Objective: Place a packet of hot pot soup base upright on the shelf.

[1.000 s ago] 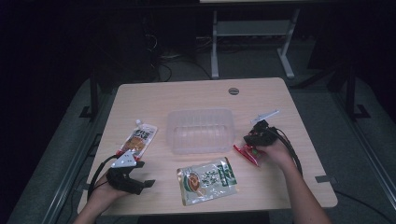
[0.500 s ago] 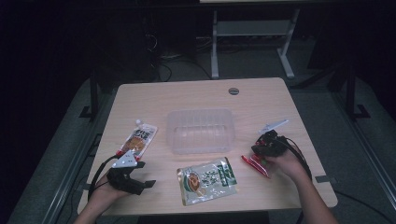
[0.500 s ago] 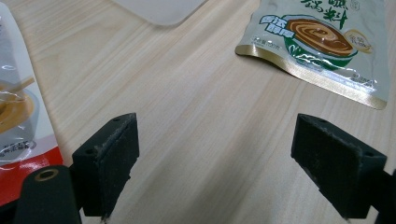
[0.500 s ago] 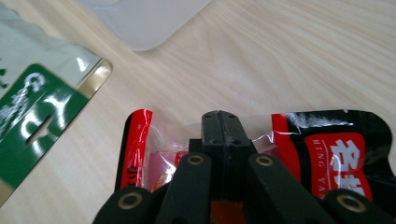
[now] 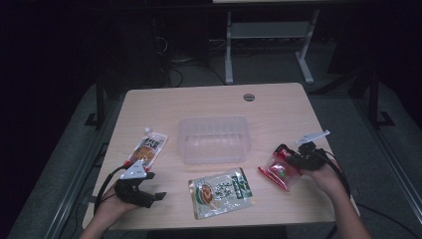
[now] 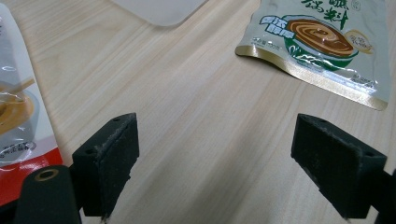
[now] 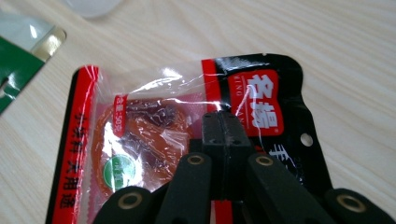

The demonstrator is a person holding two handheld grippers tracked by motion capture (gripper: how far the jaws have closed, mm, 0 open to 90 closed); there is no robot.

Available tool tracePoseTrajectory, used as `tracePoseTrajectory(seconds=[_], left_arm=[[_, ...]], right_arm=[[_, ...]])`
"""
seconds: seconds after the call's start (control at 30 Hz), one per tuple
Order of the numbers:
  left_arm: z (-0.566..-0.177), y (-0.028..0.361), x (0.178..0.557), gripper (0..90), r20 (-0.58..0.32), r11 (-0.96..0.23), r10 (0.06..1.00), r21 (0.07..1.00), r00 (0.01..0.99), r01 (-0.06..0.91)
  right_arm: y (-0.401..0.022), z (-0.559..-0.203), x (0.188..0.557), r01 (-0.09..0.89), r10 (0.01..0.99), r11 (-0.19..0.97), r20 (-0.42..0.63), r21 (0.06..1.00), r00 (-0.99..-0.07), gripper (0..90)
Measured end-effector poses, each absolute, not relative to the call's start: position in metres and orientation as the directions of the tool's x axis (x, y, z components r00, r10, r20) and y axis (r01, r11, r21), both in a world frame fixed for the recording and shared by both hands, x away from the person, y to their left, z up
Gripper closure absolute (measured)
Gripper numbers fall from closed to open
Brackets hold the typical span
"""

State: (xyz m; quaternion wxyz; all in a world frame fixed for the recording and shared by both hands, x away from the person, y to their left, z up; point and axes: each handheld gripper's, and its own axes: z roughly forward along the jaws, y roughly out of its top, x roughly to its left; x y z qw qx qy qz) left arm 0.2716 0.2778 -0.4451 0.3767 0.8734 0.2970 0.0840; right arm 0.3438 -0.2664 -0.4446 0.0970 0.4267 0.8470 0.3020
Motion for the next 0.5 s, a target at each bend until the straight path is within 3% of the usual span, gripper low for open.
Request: tracePoseTrajectory(seconds=[0.5], left_arm=[[-0.445, 0.278, 0.272, 14.7, -0.073, -0.548, 0.577, 0.704, 0.814, 0.452]], right_arm=[[-0.257, -0.445, 0.333, 0.660, 0.740, 0.482, 0.136, 0.577, -0.659, 89.8]])
